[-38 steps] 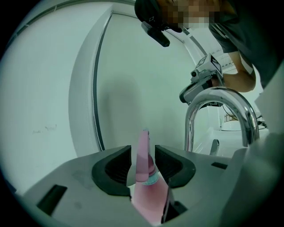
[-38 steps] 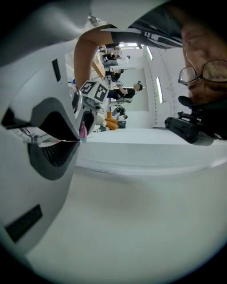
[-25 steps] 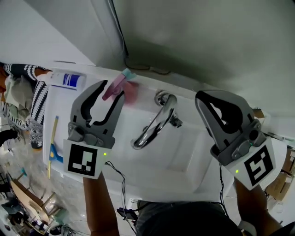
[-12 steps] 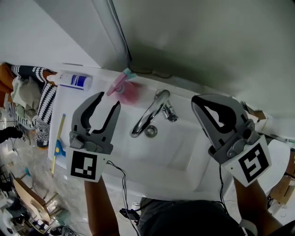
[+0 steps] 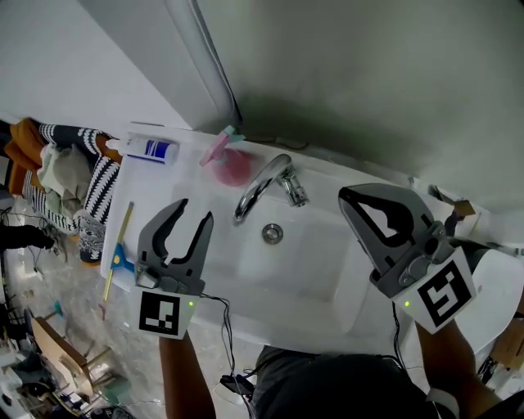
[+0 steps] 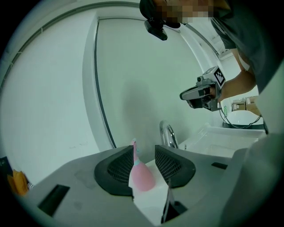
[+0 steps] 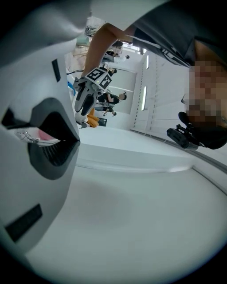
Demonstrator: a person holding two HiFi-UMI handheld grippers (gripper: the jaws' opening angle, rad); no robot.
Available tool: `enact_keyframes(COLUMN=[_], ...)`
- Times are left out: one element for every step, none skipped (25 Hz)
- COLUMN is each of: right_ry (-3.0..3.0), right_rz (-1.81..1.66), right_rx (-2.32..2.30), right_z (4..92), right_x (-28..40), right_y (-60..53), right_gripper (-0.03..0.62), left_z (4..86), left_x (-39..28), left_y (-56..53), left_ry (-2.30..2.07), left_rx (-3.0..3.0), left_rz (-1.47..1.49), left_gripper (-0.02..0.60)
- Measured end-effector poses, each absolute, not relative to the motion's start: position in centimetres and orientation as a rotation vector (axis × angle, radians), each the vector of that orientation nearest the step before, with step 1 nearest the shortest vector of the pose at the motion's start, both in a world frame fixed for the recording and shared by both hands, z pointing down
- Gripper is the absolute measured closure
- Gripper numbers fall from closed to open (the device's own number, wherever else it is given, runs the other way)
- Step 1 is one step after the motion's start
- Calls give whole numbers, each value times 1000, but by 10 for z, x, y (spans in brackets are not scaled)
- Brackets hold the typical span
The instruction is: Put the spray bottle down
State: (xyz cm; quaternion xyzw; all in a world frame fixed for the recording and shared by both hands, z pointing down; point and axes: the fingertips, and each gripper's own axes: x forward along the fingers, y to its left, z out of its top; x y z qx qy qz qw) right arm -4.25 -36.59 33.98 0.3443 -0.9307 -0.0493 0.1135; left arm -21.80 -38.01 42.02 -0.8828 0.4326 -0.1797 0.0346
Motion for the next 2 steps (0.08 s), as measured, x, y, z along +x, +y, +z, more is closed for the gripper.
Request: enact_keyframes(right_ry=[-2730, -2730], right_rz=[-144, -143], right_rx=[1011, 1011], right_z=[335, 331], right_x=[-38, -34], right_y=[-354, -343], right_gripper=[586, 586], left_z=[416, 411], left_x=[-215, -211], left_y=[-368, -355], left_ry=[1328, 1326], left_rx=[-2713, -2712], left_rz=[-553, -554], left_gripper=[436, 436])
